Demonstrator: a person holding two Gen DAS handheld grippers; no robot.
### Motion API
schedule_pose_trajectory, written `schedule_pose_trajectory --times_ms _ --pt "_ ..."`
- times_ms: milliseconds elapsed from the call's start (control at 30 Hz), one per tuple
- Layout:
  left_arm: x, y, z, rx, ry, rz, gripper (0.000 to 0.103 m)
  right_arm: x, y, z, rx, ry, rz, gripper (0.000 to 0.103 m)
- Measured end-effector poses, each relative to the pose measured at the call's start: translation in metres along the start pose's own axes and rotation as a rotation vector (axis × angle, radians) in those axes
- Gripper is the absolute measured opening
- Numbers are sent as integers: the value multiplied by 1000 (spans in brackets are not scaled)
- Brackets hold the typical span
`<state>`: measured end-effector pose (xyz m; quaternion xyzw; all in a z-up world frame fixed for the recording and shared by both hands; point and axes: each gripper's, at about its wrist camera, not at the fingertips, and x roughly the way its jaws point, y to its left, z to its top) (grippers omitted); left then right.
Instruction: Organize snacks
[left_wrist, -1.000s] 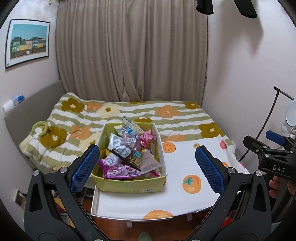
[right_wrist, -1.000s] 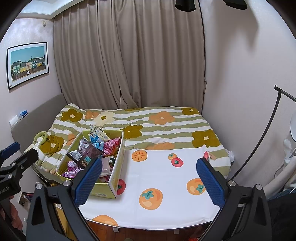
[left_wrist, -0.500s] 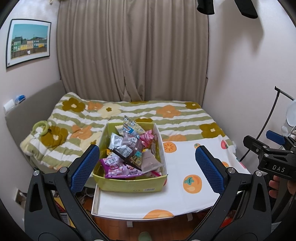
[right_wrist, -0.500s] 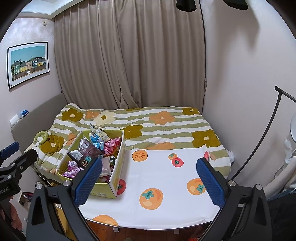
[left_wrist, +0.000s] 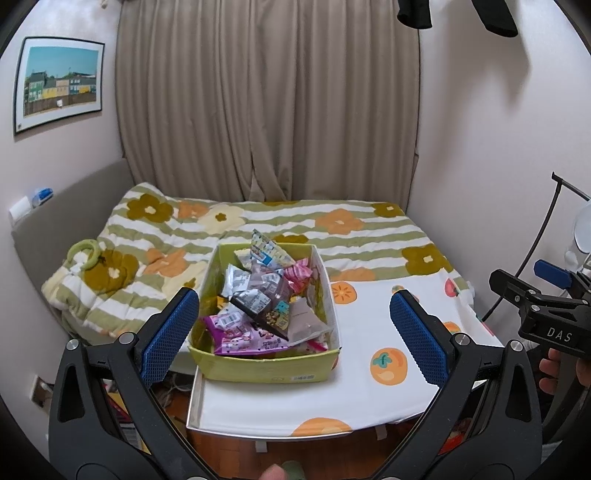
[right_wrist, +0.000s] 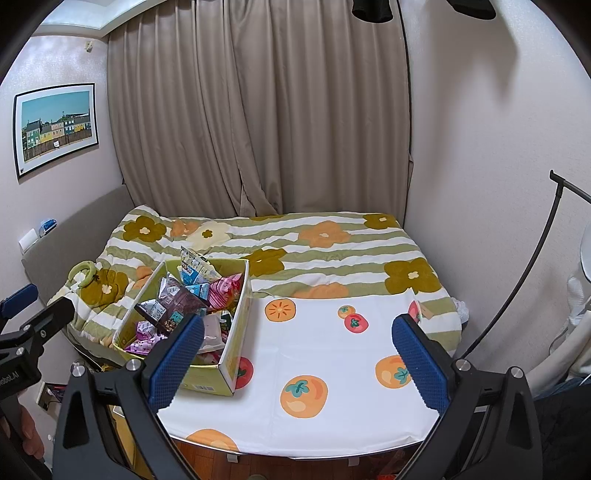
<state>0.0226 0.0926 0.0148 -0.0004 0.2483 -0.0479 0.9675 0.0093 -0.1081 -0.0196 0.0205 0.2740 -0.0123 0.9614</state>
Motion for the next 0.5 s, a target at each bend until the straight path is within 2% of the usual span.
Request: schedule_pose_trajectory --times_ms 200,500 --pt "1 1 4 1 -24 27 103 1 0 0 1 -1 0 101" --pt "12 6 4 -1 -22 26 103 6 7 3 -3 10 -3 101"
